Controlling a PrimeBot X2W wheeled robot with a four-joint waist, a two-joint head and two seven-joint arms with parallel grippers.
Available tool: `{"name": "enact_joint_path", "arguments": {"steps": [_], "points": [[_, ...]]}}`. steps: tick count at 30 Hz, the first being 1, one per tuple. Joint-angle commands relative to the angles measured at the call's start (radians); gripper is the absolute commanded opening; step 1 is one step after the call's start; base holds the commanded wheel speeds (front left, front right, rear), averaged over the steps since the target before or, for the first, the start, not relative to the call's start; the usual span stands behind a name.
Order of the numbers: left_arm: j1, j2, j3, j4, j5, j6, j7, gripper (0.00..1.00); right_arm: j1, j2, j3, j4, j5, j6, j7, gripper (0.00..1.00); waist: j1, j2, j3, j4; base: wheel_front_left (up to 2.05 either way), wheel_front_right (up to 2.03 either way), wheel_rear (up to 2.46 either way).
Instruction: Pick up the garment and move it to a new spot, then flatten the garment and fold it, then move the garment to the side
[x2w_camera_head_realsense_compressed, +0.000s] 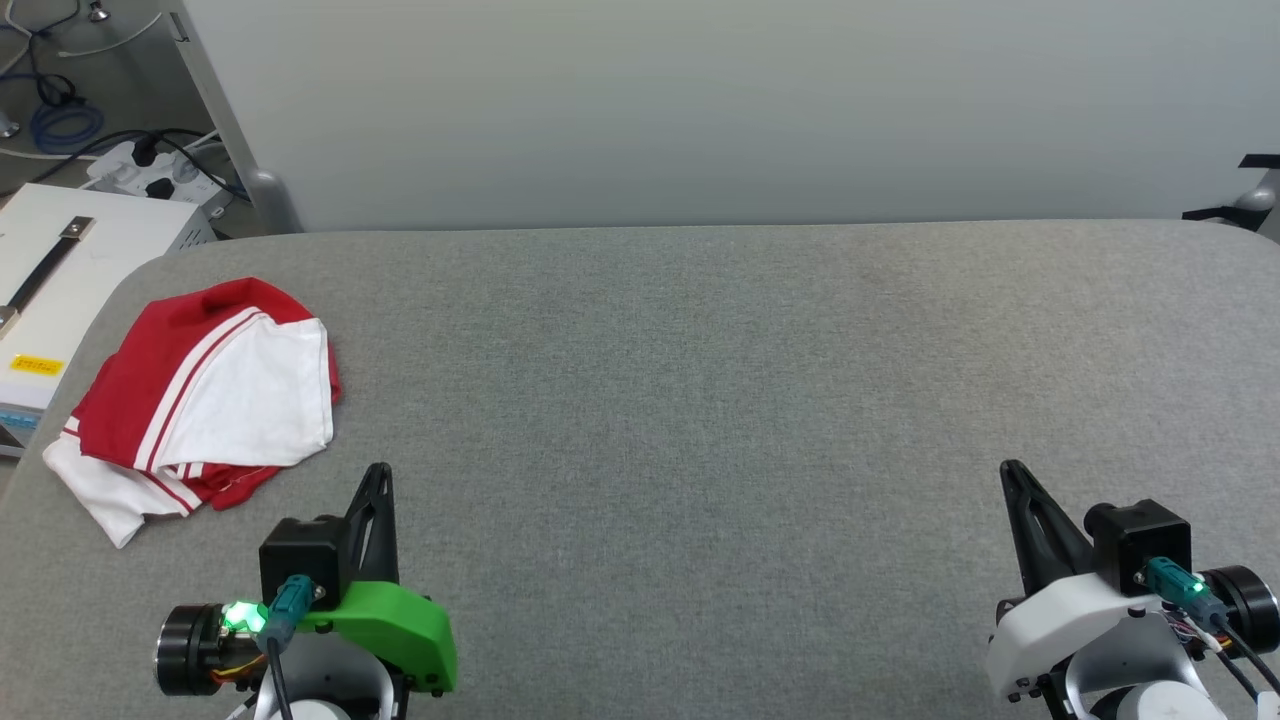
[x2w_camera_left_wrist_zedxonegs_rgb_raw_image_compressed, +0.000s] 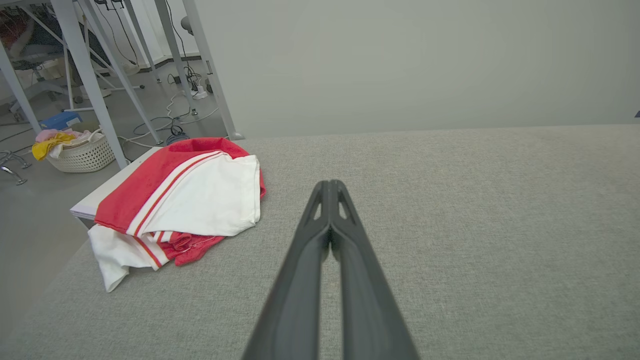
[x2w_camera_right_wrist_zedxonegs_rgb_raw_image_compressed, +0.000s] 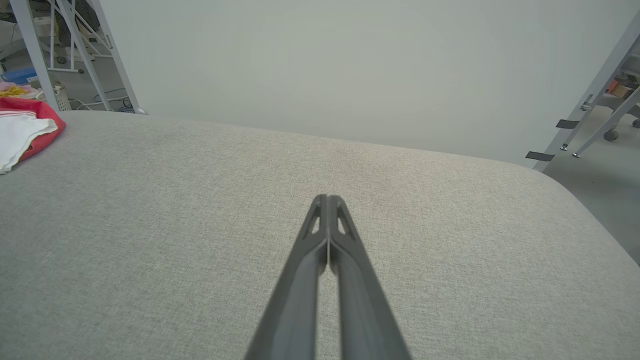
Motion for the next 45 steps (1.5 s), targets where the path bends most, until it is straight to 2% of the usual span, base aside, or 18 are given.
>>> {"name": "enact_joint_path", "arguments": {"steps": [1, 44, 45], "points": [[-0.018, -0.005, 0.000, -0.002, 0.009, 0.004, -0.001, 0.00, -0.016, 0.001, -0.002, -0.004, -0.010, -0.001, 0.000, 0.00, 0.0000, -0.0001, 0.000, 0.000, 0.00, 0.00, 0.00], [-0.018, -0.005, 0.000, -0.002, 0.009, 0.004, -0.001, 0.00, -0.016, 0.001, -0.002, -0.004, -0.010, -0.001, 0.000, 0.00, 0.0000, -0.0001, 0.000, 0.000, 0.00, 0.00, 0.00], [0.000, 0.000, 0.000, 0.000, 0.000, 0.000, 0.000, 1.00, 0.000, 0.000, 0.000, 0.000, 0.000, 0.000, 0.000, 1.00, 0.0000, -0.0001, 0.000, 0.000, 0.00, 0.00, 0.00]]}}
